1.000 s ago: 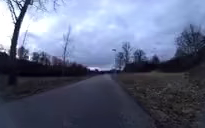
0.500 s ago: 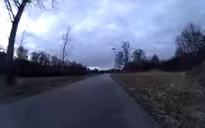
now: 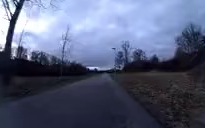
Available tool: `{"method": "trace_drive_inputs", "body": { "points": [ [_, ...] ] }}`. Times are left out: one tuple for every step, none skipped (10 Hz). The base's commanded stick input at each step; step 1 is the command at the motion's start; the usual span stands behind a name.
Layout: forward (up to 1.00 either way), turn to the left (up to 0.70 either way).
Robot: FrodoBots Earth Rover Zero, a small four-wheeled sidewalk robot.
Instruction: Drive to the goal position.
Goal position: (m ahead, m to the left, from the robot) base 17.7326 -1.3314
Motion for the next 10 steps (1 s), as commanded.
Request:
{"method": "trace_drive_inputs", "body": {
  "points": [
    [0.5, 0.0],
    [0.5, 0.0],
    [0.5, 0.0],
    [0.5, 0.0],
    [0.5, 0.0],
    [0.5, 0.0],
    [0.5, 0.0],
    [0.5, 0.0],
    [0.5, 0.0],
    [0.5, 0.0]
  ]
}}
